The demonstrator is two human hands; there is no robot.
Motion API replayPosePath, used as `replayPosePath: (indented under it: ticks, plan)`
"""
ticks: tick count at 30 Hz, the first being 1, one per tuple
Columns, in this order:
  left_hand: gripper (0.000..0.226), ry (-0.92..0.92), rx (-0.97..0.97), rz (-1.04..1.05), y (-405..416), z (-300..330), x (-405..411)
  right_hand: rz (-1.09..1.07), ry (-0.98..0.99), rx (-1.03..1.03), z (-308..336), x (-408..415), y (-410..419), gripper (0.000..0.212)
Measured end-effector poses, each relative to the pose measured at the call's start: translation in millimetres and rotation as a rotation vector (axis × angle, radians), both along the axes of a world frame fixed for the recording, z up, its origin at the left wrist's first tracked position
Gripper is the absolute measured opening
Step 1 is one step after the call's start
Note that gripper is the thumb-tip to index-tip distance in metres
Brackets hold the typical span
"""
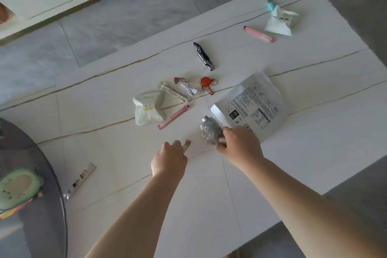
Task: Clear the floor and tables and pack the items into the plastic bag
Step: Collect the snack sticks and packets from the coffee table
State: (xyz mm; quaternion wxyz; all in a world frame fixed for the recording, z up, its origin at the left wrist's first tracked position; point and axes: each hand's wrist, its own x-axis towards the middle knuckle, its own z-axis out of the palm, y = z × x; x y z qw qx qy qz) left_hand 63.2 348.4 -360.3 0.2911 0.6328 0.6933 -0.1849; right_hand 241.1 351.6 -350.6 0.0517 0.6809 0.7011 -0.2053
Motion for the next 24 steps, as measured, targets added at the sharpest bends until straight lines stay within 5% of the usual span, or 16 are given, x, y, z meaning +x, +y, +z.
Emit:
replayPosePath:
  ticks: [11, 24]
  plan:
    - [0.021, -0.058, 0.205, -0.385, 0, 113, 96, -0.423, 0.014, 0.059, 102, 97, -71, 0.025]
    - [0.028, -0.188, 0.257, -0.885, -97, 213, 284, -0.839, -0.11, 0.113, 208, 231, -233, 0.032]
